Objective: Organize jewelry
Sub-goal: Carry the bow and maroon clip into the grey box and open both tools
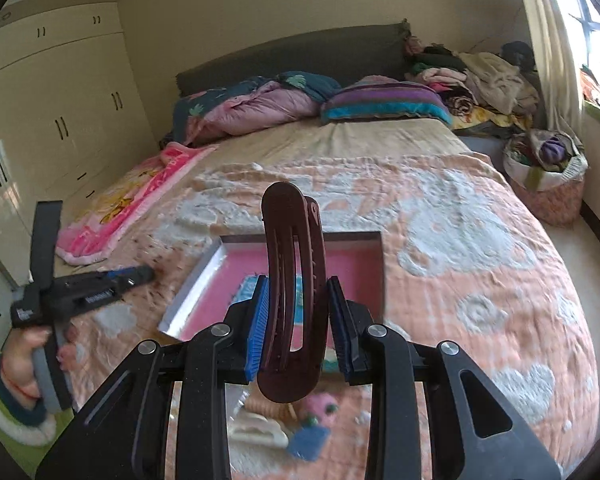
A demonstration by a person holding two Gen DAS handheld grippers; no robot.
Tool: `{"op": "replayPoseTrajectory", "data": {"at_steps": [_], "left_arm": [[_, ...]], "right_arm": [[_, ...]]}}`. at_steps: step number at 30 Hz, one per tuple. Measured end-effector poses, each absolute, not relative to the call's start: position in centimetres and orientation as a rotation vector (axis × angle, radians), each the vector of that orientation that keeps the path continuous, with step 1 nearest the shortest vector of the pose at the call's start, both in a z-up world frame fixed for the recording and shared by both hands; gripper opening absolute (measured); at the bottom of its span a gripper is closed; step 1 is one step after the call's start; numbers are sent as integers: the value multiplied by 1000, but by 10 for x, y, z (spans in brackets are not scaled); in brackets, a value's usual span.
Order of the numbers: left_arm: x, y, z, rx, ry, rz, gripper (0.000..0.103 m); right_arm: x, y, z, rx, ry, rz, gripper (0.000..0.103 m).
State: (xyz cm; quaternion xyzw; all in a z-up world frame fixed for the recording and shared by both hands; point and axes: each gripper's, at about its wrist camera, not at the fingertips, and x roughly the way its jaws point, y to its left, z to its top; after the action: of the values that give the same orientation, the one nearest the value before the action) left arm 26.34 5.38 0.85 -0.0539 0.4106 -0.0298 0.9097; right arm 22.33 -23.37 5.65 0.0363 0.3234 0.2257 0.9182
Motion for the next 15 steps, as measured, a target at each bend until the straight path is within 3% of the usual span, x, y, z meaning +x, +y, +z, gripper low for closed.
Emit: {"op": "replayPoseTrajectory", "data": {"at_steps": [15], "left_arm": [[296, 35, -40, -81, 945, -81, 13]], "right_arm": [[280, -201, 16, 60, 785, 477, 28]]}}
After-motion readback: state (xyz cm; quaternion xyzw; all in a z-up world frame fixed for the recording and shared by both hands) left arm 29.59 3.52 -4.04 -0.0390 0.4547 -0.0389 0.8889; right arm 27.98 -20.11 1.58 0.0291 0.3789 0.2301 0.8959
